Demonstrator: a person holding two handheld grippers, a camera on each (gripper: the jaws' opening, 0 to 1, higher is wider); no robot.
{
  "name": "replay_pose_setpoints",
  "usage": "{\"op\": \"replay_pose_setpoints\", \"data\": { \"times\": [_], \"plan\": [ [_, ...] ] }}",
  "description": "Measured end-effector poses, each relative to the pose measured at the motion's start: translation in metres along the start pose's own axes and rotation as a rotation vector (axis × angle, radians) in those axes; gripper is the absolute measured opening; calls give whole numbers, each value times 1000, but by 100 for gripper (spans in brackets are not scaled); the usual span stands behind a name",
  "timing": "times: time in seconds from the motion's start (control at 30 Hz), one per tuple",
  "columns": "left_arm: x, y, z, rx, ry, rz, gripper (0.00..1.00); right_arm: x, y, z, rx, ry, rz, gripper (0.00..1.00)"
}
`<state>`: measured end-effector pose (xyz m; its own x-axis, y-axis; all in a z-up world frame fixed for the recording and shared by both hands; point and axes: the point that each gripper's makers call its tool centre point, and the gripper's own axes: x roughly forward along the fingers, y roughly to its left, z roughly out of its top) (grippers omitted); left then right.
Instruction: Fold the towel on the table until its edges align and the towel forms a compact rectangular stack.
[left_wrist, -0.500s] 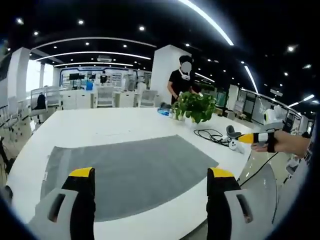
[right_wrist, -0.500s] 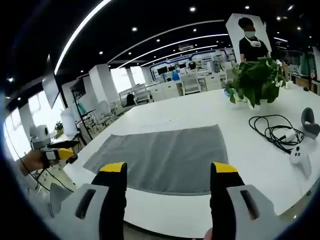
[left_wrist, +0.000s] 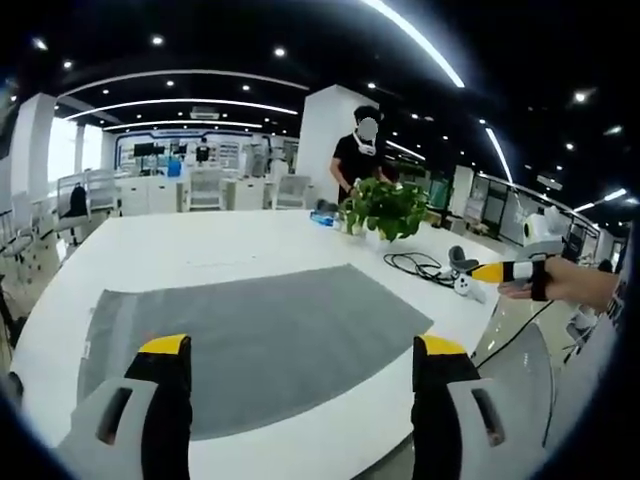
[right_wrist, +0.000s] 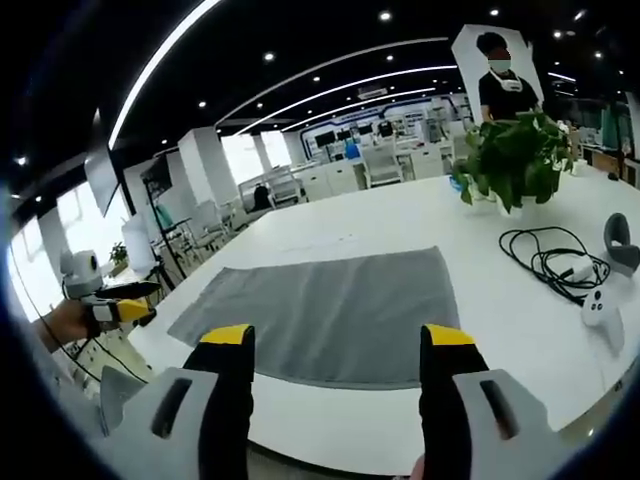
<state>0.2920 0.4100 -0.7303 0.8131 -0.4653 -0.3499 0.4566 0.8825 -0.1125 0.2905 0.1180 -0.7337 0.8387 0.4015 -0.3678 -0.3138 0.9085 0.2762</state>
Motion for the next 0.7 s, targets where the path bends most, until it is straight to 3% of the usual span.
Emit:
{"op": "replay_pose_setpoints", "data": {
  "times": [0.7],
  "plan": [
    [1,-2,-1,-5,7,-7,92,3,5,-5,-5,13,21,69]
  ]
}}
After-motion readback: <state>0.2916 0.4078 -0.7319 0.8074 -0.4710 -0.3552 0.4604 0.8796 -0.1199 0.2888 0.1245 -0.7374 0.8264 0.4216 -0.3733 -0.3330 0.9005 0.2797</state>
